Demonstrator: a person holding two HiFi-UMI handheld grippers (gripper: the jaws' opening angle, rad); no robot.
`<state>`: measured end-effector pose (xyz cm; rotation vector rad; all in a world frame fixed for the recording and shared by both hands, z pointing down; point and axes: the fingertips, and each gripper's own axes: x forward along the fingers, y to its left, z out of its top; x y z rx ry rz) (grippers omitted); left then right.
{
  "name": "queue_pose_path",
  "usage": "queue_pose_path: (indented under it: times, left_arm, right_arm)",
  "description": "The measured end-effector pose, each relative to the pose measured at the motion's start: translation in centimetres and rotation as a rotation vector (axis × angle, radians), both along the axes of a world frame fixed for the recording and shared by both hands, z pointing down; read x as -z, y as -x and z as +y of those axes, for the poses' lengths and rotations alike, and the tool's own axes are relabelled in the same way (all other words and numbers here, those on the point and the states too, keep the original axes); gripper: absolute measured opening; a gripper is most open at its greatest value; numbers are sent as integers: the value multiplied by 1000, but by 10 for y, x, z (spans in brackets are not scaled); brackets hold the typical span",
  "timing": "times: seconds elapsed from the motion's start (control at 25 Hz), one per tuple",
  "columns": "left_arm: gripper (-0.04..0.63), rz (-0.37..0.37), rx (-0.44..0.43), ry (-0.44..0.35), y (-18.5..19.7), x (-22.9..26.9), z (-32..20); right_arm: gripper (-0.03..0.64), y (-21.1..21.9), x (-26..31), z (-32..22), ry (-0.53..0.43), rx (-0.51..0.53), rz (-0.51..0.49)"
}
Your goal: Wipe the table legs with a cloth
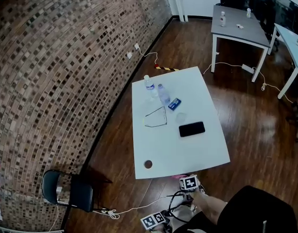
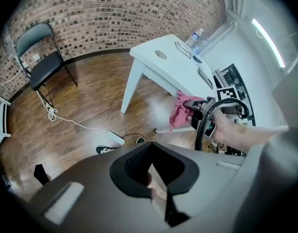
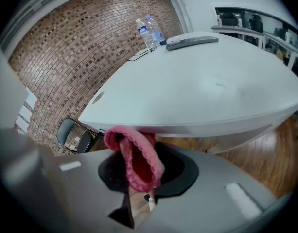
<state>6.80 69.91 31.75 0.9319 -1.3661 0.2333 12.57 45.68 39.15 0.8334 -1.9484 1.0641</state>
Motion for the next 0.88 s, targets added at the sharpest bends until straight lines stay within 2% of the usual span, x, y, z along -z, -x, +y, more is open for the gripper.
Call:
queue_pose_path:
  times: [0.52,0.6,0.68,0.72,0.8,0.88]
  left_arm:
    - [2,-6,-66,11,-21,1,-20]
    - [2,-7,-76,11,-23,1,-25]
    - [2,-7,-85,14,-25,-1,-30]
    - [2,-6,-89,15,-27,-1,-33]
    - [2,-4,-98,17,-33,-3,-38]
    - [2,-3,-111,20,-38,-4,-43]
  right_arm:
    - [71,-31,-1,-7,11,-19,-14]
    - [72,-43,-2,-5,40,-18,17]
    - [74,-66,-9,9,128,-15,104]
    - [74,-70,-11,8,133,-16,104]
    - [77,-60,-8,-11,59,-21,12]
    - [78,-60,-8,-21,30,-17,-14]
